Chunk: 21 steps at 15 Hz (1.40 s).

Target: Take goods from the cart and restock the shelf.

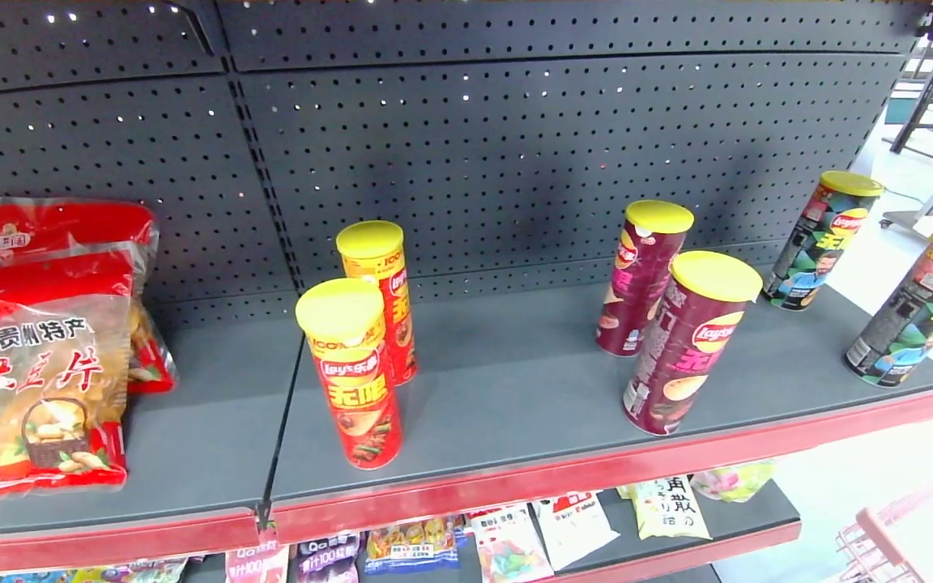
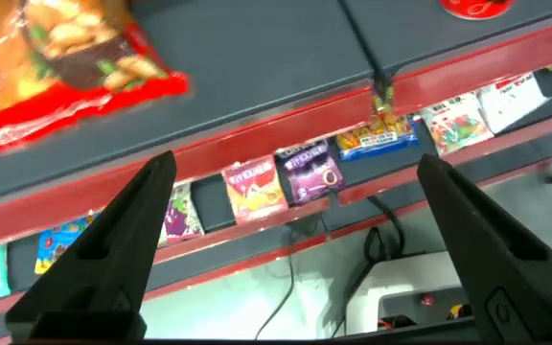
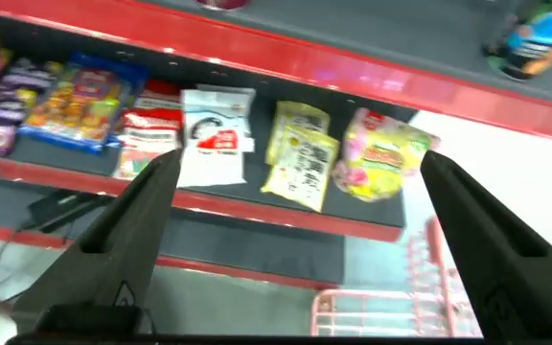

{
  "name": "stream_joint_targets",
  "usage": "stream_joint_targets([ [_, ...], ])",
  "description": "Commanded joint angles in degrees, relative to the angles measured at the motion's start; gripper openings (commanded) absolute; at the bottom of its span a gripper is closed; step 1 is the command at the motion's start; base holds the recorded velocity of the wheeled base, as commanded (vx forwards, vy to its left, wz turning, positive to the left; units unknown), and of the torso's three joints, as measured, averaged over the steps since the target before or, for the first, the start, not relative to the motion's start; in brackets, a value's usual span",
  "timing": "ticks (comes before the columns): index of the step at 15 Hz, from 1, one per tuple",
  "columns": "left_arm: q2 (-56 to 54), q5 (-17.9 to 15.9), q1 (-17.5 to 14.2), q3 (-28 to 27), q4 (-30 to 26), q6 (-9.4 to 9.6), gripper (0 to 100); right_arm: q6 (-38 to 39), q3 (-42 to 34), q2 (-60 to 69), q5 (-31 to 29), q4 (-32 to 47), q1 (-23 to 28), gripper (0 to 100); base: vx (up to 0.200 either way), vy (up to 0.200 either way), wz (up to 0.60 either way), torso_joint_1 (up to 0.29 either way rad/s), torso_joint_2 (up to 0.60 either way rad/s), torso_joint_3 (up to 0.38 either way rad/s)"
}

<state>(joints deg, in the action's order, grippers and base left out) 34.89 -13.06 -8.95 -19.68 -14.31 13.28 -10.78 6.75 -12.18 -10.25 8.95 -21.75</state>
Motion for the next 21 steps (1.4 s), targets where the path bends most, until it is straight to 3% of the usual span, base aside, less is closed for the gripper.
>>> stream_joint_targets([
  [1,1.85,0.05,2.27,-0.36,0.07,0.96,100,0.14,-0.86,2.42,0.14,-0.33,0.13,100,0.000,0.000,0.00,0.000,0.00,0.000],
  [4,7.47,0.22,8.07,-1.15,4.29,0.26,100,2.95,-2.10,5.85,0.06,-2.80,0.57,100,0.000,0.000,0.00,0.000,0.00,0.000],
  [5,11.69,0.31,9.91,-1.15,9.48,-2.38,100,3.22,-2.97,7.70,-0.73,-4.64,2.15,100,0.000,0.000,0.00,0.000,0.00,0.000],
  [8,20.22,2.33,13.43,-1.15,20.11,-6.51,100,5.50,-3.06,8.93,-1.26,-4.73,4.79,100,0.000,0.000,0.00,0.000,0.00,0.000],
  [10,25.67,5.32,16.42,-0.98,25.47,-9.58,100,5.59,-3.06,8.49,-1.35,-4.64,5.40,100,0.000,0.000,0.00,0.000,0.00,0.000],
  [13,34.46,12.97,22.04,-0.98,31.63,-13.89,100,5.59,-3.06,7.87,-1.09,-4.55,5.22,100,0.000,0.000,0.00,0.000,0.00,0.000],
  [14,38.41,15.87,23.89,-1.07,34.09,-16.35,100,5.59,-3.06,7.87,-1.17,-4.55,5.22,100,0.000,0.000,0.00,0.000,0.00,0.000],
  [15,40.43,16.92,24.24,-1.24,35.05,-17.67,100,5.59,-3.06,7.96,-1.17,-4.55,5.22,100,0.000,0.000,0.00,0.000,0.00,0.000],
  [21,48.61,18.33,25.38,-3.88,35.14,-18.64,100,5.50,-3.06,7.78,-1.09,-4.55,5.22,100,0.000,0.000,0.00,0.000,0.00,0.000],
])
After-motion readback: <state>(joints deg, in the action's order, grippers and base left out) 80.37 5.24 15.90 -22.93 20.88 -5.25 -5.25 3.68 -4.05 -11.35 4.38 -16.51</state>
